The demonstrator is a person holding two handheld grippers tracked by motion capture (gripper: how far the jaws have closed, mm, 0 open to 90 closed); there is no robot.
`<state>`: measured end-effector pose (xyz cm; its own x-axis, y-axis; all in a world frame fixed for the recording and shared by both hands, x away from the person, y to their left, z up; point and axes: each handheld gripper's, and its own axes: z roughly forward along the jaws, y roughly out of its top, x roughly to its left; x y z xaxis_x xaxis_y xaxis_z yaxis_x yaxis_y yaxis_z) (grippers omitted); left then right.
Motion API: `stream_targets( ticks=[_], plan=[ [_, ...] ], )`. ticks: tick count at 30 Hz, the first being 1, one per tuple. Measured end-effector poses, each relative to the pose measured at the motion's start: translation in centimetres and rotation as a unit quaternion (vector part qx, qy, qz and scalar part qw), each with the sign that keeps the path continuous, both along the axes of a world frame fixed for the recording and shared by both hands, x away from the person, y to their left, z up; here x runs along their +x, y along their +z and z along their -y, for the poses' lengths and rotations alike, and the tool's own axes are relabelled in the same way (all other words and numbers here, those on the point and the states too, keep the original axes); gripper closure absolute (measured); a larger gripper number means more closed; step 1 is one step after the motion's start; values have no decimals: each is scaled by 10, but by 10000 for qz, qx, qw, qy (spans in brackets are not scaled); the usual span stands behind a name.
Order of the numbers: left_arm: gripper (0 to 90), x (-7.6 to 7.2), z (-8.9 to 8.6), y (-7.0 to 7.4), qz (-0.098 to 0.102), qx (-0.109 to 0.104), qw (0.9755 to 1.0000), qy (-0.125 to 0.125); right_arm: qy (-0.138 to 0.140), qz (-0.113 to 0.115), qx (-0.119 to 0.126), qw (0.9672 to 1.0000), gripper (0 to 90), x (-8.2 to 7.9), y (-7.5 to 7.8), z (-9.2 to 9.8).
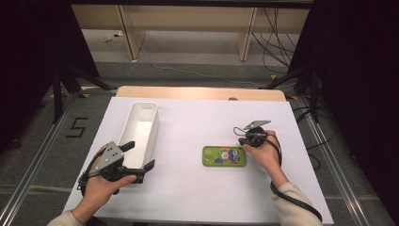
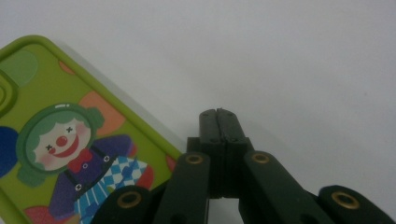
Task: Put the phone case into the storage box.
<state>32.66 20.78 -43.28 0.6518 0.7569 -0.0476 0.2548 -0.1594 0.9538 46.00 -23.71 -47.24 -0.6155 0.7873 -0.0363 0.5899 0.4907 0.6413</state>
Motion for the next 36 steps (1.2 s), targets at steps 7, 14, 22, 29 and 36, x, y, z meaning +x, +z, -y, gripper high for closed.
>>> stream_targets(
  ticks=[7, 14, 22, 29, 36],
  plan=[
    [22, 0, 0, 0, -4, 6, 10000, 9, 129, -168, -75, 9997, 900, -3, 0, 2],
    [22, -1, 0, 0, 3, 3, 10000, 6, 368, -345, -271, 9984, 900, -11, 0, 5],
    [22, -1, 0, 0, 10, 7, 10000, 3, 762, -476, -392, 9952, 900, -24, 2, 3],
    [25, -1, 0, 0, 18, 12, 10000, -14, 1106, -610, -526, 9906, 900, -39, 5, -5],
    [31, -1, 1, 0, -7, 5, 10000, -14, 1144, -619, -568, 9899, 900, -47, 5, -7]
  ],
)
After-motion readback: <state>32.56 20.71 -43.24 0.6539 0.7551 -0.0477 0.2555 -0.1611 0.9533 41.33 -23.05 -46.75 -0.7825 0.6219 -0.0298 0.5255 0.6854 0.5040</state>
